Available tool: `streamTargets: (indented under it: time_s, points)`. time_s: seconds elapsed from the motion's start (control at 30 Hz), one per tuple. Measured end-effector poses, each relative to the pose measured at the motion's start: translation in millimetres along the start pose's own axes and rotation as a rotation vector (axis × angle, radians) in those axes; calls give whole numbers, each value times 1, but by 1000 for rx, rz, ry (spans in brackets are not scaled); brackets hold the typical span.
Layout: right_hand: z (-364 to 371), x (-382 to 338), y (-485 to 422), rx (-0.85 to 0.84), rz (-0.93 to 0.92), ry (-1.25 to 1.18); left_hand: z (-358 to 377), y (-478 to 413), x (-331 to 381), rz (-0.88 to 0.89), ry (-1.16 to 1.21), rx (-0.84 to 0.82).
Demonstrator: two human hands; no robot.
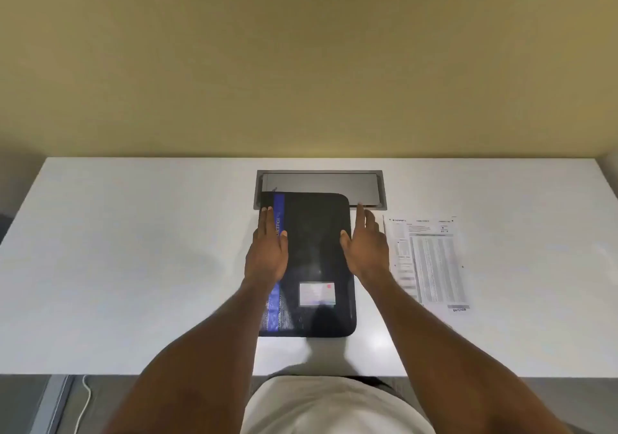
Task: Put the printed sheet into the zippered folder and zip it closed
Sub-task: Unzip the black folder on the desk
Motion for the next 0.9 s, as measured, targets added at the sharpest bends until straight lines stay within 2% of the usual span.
streamTargets:
  time_s: [0.23,0.43,0.63,0.9]
  points:
    - [18,-2,-39,-132,29,39,0,-42,-15,-76,-83,-93]
    - [21,-19,-82,-152,-4,30,-7,-86,-17,-101,-161,-115]
    - [29,-35,-127,-201,-65,160,-9,-127,-28,-182,-162,-120]
    - [43,-64,-167,-224,-216,269,-7,-165,-28,-203,-166,-131]
Point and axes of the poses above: each hand's wrist, its own y-axis away from the middle knuckle, its own z-axis out of the palm, x = y × z, the point moved 8 cm from there along -y, towards the middle knuckle, and after that the axes turned 11 degrees about -x, right-handed, at the moved point
